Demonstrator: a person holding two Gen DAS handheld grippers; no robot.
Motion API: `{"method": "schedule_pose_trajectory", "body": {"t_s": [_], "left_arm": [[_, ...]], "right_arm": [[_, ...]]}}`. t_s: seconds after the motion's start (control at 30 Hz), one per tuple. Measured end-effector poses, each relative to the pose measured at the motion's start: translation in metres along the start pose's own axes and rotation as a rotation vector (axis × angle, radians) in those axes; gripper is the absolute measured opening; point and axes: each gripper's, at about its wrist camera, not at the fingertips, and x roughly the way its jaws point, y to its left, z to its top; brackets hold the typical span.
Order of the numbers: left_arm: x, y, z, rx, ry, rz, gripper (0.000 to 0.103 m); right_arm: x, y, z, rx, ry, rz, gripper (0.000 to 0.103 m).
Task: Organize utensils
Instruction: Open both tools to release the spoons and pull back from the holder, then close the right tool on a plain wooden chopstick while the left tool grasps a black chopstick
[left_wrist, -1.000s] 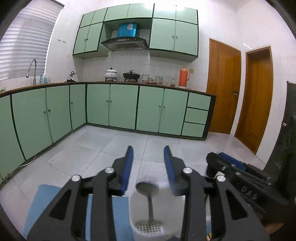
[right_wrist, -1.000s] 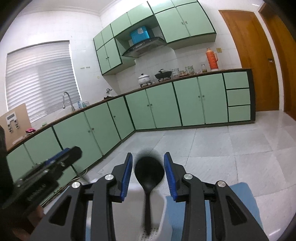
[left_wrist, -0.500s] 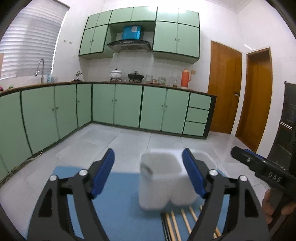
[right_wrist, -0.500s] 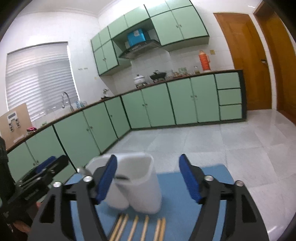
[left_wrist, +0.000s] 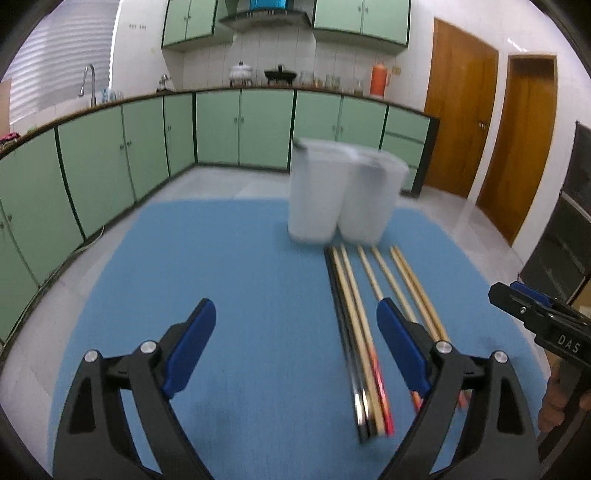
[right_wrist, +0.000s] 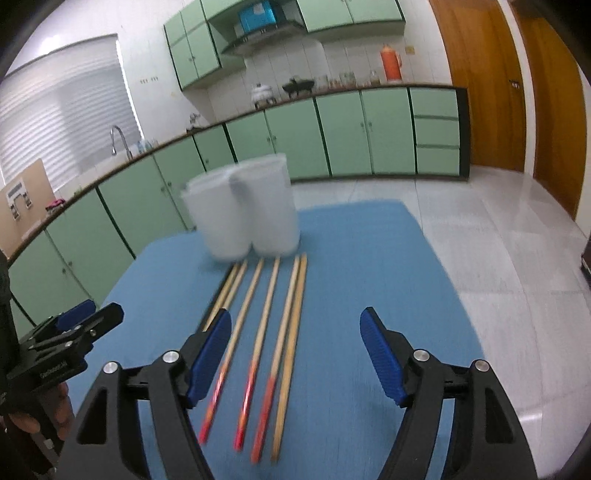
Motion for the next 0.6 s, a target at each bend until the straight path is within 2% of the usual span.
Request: {"method": "schedule_pose_trajectory", "body": {"t_s": [0.13,0.27,0.43,0.6], "left_arm": [[-0.005,0.005,-0.029,-0.013,0.071,0.002,0.084],[-0.008,0.002,-0.046,0.000,0.109,-0.005,0.079],[-0.013,-0.004,-0.060,0.006,0.132,-0.010,0.077],[-0.014,-0.009,-0.066,0.015,0.144,-0.011,0.076]], "right_arm": [[-0.007,0.000,-0.031,0.022,0.069,-0.003,0.057],[-0.008,0.004,-0.053,0.009,0.133,-0.002,0.042],[-0.011,0.011,-0.069,-0.015,0.169,0.012,0.026],[-0.010,0.013,-0.075,-0.023,0.183,0.008,0.022]]}}
